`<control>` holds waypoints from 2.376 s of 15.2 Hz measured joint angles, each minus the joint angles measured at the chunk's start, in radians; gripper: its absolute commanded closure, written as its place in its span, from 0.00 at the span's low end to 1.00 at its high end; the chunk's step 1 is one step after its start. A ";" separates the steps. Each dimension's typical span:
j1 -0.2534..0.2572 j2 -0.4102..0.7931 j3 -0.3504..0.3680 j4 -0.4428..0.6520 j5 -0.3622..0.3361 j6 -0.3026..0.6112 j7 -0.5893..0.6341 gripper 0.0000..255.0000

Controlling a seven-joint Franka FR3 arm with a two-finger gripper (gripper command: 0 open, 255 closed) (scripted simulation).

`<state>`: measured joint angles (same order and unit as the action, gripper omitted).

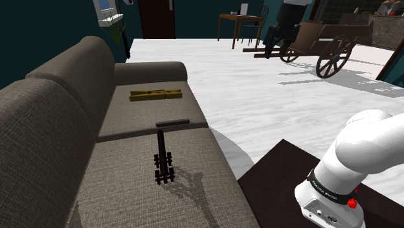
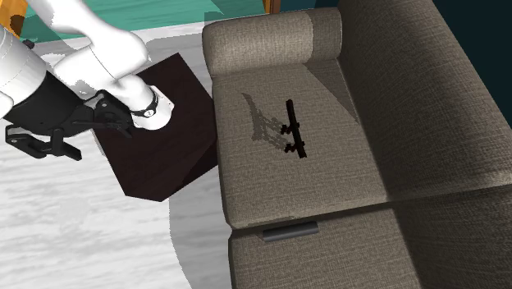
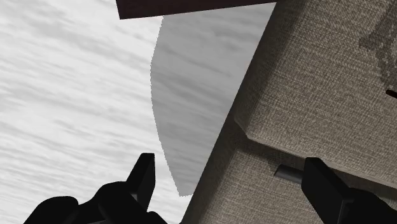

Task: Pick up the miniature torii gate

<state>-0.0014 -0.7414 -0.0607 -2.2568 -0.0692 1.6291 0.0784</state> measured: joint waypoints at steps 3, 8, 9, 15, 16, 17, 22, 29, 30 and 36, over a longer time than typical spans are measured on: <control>0.005 0.004 0.030 -0.013 0.010 0.011 0.037 0.00; 0.023 0.040 0.147 -0.050 0.046 0.056 0.183 0.00; 0.026 0.047 0.171 -0.061 0.053 0.069 0.213 0.00; 0.044 0.139 0.313 -0.075 0.087 0.137 0.397 0.00; 0.046 0.162 0.336 -0.073 0.090 0.150 0.428 0.00; 0.048 0.196 0.368 -0.060 0.094 0.165 0.467 0.00; 0.049 0.335 0.484 -0.005 0.084 0.208 0.632 0.00; 0.049 0.598 0.636 0.112 -0.005 0.266 0.894 0.00; 0.051 0.643 0.650 0.145 -0.028 0.260 0.931 0.00; 0.111 0.921 0.699 0.310 -0.176 0.248 1.158 0.00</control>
<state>0.1092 0.1794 0.6388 -1.9465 -0.2452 1.8775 1.2361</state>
